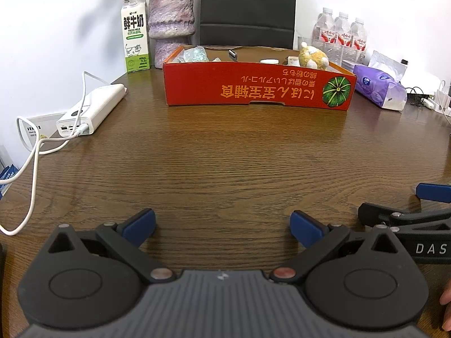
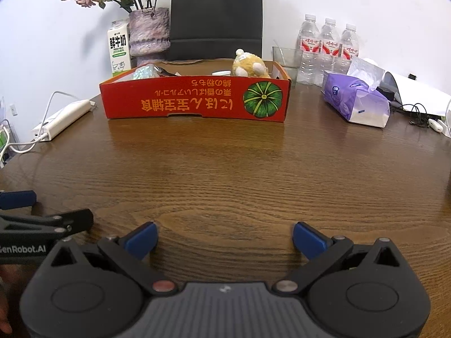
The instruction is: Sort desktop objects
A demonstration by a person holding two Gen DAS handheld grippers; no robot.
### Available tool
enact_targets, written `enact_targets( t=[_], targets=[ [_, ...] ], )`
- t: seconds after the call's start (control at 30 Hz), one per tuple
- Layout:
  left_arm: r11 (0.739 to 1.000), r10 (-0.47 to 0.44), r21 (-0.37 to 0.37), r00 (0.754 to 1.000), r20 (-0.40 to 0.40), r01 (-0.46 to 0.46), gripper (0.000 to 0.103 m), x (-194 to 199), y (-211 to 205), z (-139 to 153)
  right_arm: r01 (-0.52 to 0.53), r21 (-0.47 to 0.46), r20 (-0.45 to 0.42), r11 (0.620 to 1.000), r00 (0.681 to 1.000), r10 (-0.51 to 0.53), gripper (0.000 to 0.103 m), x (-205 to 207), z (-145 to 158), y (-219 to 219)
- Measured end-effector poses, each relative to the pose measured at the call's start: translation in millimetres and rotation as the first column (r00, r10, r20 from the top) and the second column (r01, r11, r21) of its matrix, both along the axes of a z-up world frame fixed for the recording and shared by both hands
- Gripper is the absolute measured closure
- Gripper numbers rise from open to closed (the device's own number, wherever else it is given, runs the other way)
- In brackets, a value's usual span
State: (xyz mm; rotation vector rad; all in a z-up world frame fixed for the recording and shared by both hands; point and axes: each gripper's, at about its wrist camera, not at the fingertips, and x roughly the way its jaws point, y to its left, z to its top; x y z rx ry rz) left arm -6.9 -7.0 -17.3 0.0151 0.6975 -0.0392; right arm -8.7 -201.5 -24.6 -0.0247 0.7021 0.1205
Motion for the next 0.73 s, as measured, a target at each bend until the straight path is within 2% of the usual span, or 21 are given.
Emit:
enact_targets(
  t=[0.73],
  targets=[
    [1.0, 0.014, 0.0, 1.0, 0.0, -0.014, 0.0, 1.1, 2.6, 0.2, -0.016, 0.002, -0.001, 1.0, 1.0, 0.016, 0.0, 3.1, 0.8, 1.2]
  ],
)
